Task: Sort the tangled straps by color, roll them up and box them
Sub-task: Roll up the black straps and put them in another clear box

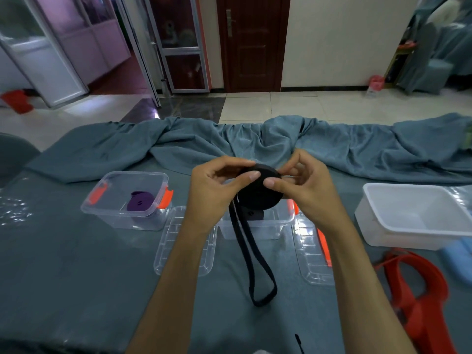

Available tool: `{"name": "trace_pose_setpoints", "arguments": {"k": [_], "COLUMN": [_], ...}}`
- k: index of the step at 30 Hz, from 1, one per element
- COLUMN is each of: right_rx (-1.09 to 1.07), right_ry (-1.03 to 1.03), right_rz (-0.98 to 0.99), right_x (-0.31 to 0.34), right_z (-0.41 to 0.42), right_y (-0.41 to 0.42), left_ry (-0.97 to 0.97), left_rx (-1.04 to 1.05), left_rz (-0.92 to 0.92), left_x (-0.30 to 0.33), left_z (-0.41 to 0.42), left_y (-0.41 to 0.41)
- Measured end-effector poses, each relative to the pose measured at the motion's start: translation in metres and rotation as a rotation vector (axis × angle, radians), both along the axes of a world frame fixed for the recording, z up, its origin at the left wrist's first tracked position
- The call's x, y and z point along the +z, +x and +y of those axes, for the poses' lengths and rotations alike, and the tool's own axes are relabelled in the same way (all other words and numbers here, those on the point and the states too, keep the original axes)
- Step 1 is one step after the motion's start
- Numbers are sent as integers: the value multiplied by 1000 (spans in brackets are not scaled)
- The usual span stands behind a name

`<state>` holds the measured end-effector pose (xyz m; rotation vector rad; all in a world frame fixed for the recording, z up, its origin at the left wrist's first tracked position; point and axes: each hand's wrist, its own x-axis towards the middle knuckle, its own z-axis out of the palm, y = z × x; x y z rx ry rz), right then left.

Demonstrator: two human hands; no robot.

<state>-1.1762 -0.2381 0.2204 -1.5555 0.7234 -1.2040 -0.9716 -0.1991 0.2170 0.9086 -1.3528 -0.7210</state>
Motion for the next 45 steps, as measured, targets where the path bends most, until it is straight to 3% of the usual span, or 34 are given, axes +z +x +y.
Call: {"name": "trace_pose_setpoints", "arguments": {"k": [4, 9, 14, 19, 23, 29, 35, 38, 42, 45], "right_rx": [-76, 25, -117, 29, -84, -3, -47, 64, -29, -86], "right_ry": [-112, -1, -123, -6, -110, 9, -48, 15, -109, -76], "right_rz": [-26, -7, -36, -72, -98, -57, -108, -56, -96, -157], "right_x": [1, 2, -1, 2, 4, 2, 1, 1, 3, 3], "right_z": [0, -2, 1, 1, 2, 1, 1, 0, 3, 5], "right_y": [0, -2, 4, 6, 8, 5, 3, 2, 6, 9], "left_ry": [-4, 5, 8, 12, 0, 6, 42, 35, 30, 37], "left_rx": [-6, 76, 0, 64, 2, 97, -54, -2, 0, -60], "left_rz": [-21, 2, 37, 68, 58, 77, -50, -9, 57, 19], "left_x": [-4, -3, -2, -2, 0, 1, 0, 0, 1, 4], "left_z": [-2, -1, -2, 1, 0, 2, 2, 4, 3, 1], "left_y": [-1, 1, 3, 2, 2, 2, 13, 8, 3, 8]}}
